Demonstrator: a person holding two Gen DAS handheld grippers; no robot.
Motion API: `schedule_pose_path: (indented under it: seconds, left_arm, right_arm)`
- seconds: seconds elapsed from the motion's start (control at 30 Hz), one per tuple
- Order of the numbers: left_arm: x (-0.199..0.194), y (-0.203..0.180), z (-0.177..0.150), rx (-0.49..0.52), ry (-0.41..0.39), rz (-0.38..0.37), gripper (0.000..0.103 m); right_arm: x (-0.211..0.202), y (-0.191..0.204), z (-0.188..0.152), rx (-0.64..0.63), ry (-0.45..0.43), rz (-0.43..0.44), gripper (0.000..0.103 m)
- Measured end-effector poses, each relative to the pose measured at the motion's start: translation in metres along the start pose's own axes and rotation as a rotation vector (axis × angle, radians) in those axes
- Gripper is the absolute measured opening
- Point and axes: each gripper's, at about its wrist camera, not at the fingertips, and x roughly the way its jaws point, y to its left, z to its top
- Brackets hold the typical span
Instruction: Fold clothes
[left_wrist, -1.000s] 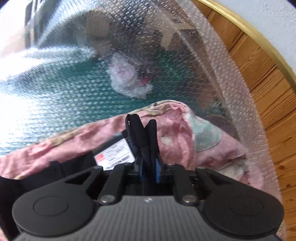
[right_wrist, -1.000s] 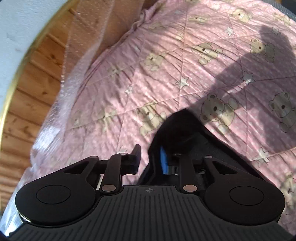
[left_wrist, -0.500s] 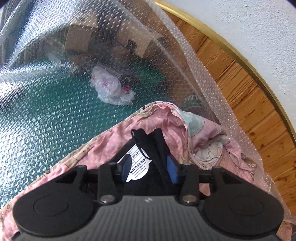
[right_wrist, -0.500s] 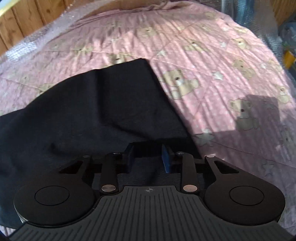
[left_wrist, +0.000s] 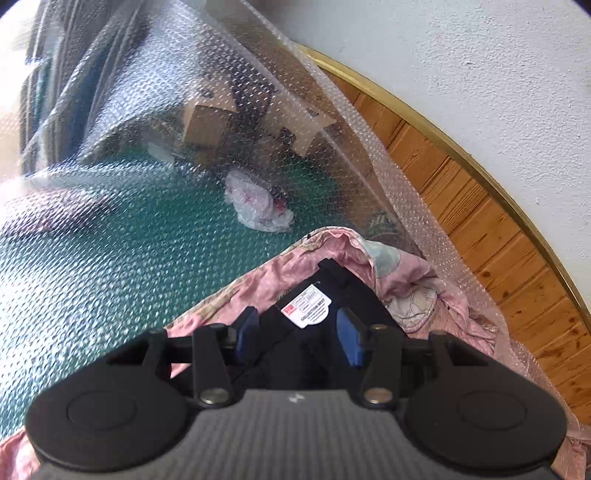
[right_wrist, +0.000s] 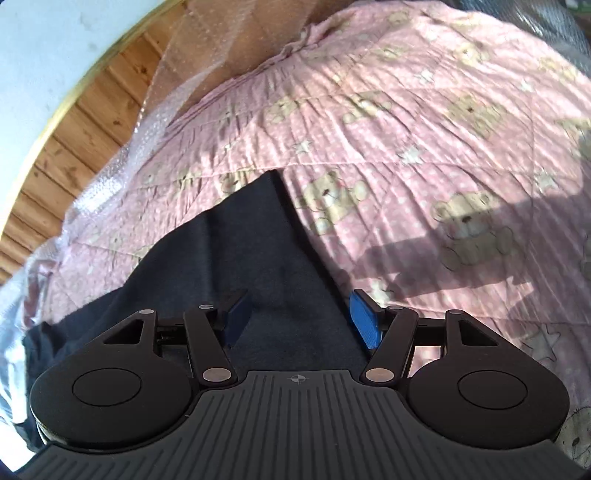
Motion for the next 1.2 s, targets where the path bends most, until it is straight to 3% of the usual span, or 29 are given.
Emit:
schedule_pose_path:
  seconds: [0.17, 0.3, 0.4, 0.47, 0.57, 0.6, 0.7, 0.8, 1.0, 1.2]
  left_arm:
    - [-0.054, 0.022, -0.057, -0.155, 0.045, 0.014, 0.051]
    - [-0.083, 0.020, -0.115, -0.238, 0.089, 0.052, 0.051]
    - [-0.099, 0.006, -0.152, -0.259, 0.118, 0.042, 0.051]
    - [-0.106, -0.007, -0.170, -0.248, 0.137, 0.034, 0.051]
    - [-0.114, -0.026, -0.189, -0.242, 0.143, 0.019, 0.051]
    - [-0.116, -0.032, -0.193, -0.238, 0.142, 0.015, 0.051]
    - [-0.122, -0.048, -0.198, -0.215, 0.134, 0.008, 0.051]
    - [-0.130, -0.061, -0.201, -0.199, 0.115, 0.001, 0.052]
    - [-0.136, -0.054, -0.209, -0.207, 0.112, 0.035, 0.053]
    - [-0.142, -0.036, -0.208, -0.197, 0.096, 0.094, 0.053]
  right_arm:
    - [-0.002, -0.053, -0.021, 0.043, 0.042, 0.185, 0.061]
    - [0.020, -0.053, -0.012, 0.009, 0.110, 0.362, 0.062]
    - [0.037, -0.049, 0.001, -0.020, 0.127, 0.419, 0.059]
    - [0.044, -0.051, 0.007, -0.001, 0.117, 0.420, 0.052]
    - [0.051, -0.045, 0.009, -0.026, 0.137, 0.399, 0.030]
    - [0.049, -0.039, 0.007, -0.062, 0.138, 0.372, 0.003]
    - [0.043, -0.019, 0.002, -0.171, 0.143, 0.290, 0.001]
    - [0.017, -0.025, 0.005, -0.157, 0.063, 0.254, 0.000]
    - [-0.001, -0.065, 0.009, -0.128, 0.060, 0.182, 0.000]
    - [-0.027, -0.087, 0.010, -0.110, -0.011, 0.113, 0.000]
